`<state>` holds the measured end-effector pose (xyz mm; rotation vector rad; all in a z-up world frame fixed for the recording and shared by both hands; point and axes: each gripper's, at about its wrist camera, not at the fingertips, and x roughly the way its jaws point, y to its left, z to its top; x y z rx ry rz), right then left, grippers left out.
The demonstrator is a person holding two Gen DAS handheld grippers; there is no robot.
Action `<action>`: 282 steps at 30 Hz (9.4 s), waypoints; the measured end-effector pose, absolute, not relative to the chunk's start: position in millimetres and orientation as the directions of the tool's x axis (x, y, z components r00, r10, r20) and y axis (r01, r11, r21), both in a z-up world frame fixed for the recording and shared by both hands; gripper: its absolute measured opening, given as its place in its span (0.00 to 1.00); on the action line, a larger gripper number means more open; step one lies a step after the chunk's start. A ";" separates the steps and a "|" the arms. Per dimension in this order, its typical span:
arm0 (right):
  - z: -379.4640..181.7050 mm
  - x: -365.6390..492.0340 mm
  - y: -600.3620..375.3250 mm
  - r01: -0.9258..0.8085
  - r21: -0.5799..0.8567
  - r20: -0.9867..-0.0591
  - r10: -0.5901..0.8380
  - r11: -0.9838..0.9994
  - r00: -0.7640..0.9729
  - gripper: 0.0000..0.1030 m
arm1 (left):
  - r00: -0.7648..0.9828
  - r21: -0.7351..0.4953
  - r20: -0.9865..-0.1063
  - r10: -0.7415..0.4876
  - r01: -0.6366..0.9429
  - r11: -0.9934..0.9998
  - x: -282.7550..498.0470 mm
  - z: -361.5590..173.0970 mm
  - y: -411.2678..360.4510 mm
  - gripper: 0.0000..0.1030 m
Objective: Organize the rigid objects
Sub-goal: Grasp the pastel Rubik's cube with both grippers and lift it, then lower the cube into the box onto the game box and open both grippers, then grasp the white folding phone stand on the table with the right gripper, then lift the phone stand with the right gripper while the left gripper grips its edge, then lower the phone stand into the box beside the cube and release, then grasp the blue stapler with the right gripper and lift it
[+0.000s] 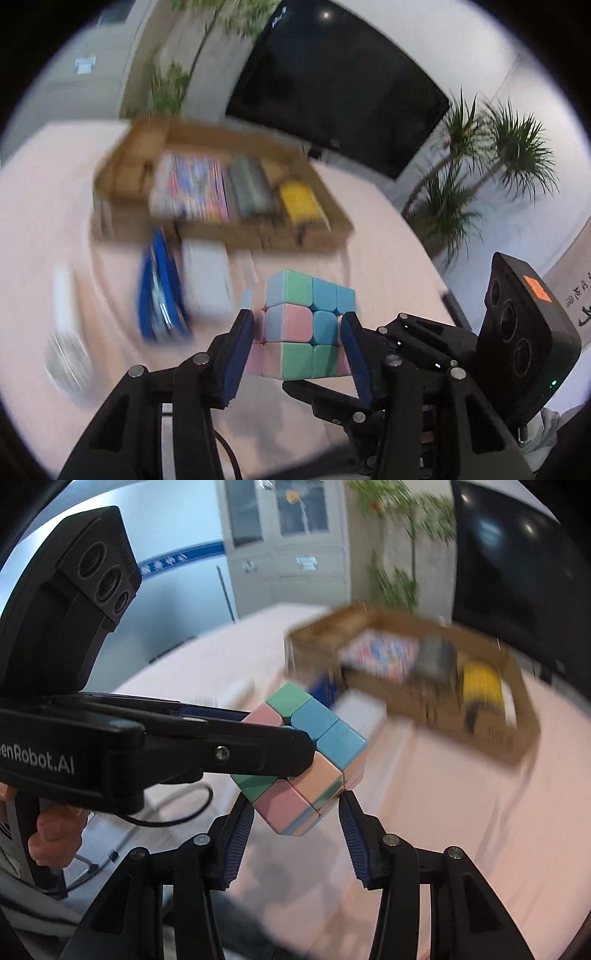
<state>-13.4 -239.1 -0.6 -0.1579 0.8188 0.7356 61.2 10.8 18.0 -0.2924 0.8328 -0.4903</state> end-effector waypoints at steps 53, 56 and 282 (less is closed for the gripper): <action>-109.7 476.3 -108.8 -0.338 0.203 -0.953 0.265 0.919 0.146 0.17 | 0.484 -0.519 -0.720 -0.497 0.099 0.849 266.2 -51.7 104.2 0.49; -140.3 477.2 -104.9 -0.306 0.229 -0.961 0.264 0.924 0.080 0.09 | 0.487 -0.508 -0.725 -0.486 0.098 0.856 261.0 -49.1 104.1 0.49; -95.4 80.1 -248.5 -0.415 0.195 -0.798 0.390 0.889 0.459 0.39 | 0.438 -0.489 -0.768 -0.467 0.070 0.869 126.3 -110.6 -14.4 0.86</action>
